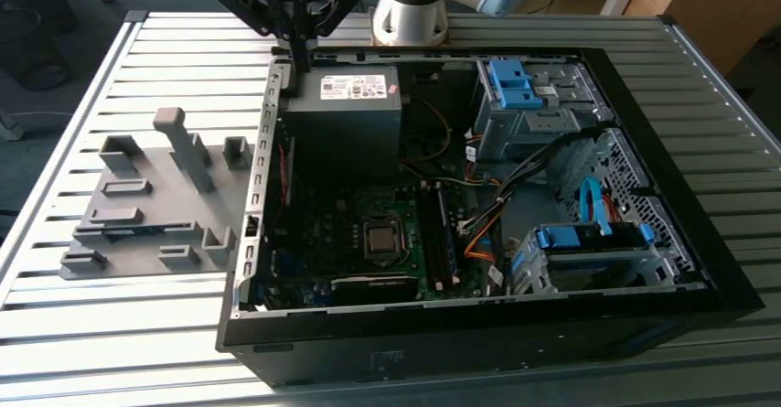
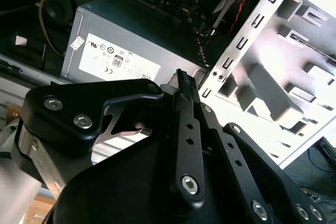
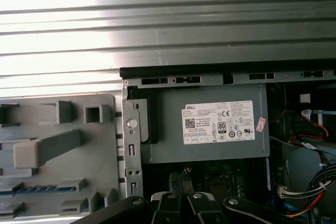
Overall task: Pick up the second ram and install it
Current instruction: 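Reach for the second ram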
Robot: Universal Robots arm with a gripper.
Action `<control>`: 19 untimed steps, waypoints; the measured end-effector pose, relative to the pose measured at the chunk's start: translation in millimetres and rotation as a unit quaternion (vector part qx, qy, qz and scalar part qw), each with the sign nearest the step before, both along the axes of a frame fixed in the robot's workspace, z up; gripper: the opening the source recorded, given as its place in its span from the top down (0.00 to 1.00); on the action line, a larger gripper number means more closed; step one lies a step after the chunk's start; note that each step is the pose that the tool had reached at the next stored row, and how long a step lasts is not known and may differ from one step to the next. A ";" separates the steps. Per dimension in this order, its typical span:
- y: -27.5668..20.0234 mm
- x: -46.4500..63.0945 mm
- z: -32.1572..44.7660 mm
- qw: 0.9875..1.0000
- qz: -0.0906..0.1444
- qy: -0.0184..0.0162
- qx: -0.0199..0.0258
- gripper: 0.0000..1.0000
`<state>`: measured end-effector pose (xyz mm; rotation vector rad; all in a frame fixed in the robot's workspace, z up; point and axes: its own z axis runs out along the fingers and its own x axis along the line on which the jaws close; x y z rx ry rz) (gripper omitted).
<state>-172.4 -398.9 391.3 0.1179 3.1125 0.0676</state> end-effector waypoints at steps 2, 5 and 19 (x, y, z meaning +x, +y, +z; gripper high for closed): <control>0.0 -0.4 0.0 1.000 0.000 0.000 0.000 0.89; 0.0 -1.0 0.0 1.000 0.000 0.000 0.000 0.89; 0.0 -3.8 -0.1 1.000 0.000 0.000 0.000 0.89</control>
